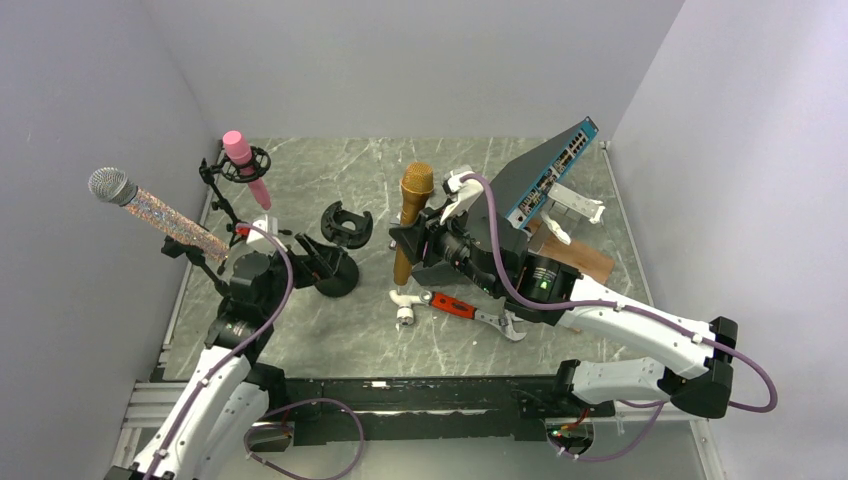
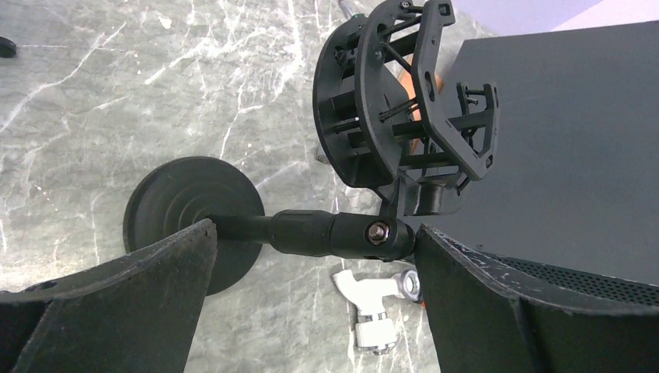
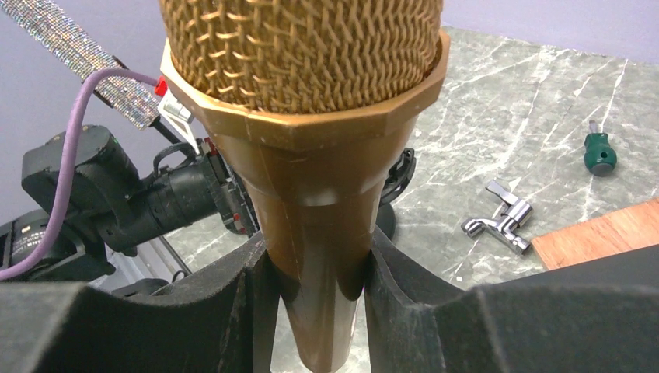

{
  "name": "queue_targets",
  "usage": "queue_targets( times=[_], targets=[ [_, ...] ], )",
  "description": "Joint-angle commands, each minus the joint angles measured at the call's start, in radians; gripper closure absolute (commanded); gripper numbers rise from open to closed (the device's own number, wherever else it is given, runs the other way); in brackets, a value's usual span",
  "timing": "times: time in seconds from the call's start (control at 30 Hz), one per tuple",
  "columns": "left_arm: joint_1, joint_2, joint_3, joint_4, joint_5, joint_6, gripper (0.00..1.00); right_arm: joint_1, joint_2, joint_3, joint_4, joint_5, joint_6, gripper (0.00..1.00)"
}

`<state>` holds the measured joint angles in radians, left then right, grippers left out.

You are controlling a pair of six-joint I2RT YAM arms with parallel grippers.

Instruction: Remove the microphone from the stand

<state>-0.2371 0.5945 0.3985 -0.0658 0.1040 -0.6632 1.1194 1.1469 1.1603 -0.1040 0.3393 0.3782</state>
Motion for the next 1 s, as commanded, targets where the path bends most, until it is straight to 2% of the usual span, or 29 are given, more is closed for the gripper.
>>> queue_targets(
  times=[0.0, 0.17, 0.4, 0.53, 0.63, 0.77, 0.97],
  targets=[
    [-0.003, 0.045, 0.082, -0.137, 0.034, 0.061, 0.01, 0.003, 0.002, 0.008, 0.067, 0.013, 0.008, 1.00],
    [-0.003, 0.034, 0.120, -0.140, 0.066, 0.055, 0.01, 0.003, 0.008, 0.015, 0.061, 0.002, 0.008, 1.00],
    [0.000, 0.043, 0.252, -0.251, 0.042, 0.153, 0.01, 0.003, -0.004, 0.007, 0.066, 0.006, 0.001, 1.00],
    [0.010, 0.083, 0.310, -0.292, 0.064, 0.121, 0.01, 0.002, 0.000, 0.008, 0.071, 0.008, -0.002, 1.00],
    [0.010, 0.088, 0.296, -0.277, 0.090, 0.107, 0.01, 0.002, 0.009, 0.018, 0.062, -0.001, -0.002, 1.00],
    [0.010, 0.068, 0.234, -0.211, 0.092, 0.171, 0.10, 0.002, 0.009, 0.015, 0.060, -0.003, -0.002, 1.00],
    [0.005, 0.150, 0.187, -0.154, 0.094, 0.252, 0.01, 0.002, -0.001, 0.001, 0.074, 0.006, -0.004, 1.00]
  ],
)
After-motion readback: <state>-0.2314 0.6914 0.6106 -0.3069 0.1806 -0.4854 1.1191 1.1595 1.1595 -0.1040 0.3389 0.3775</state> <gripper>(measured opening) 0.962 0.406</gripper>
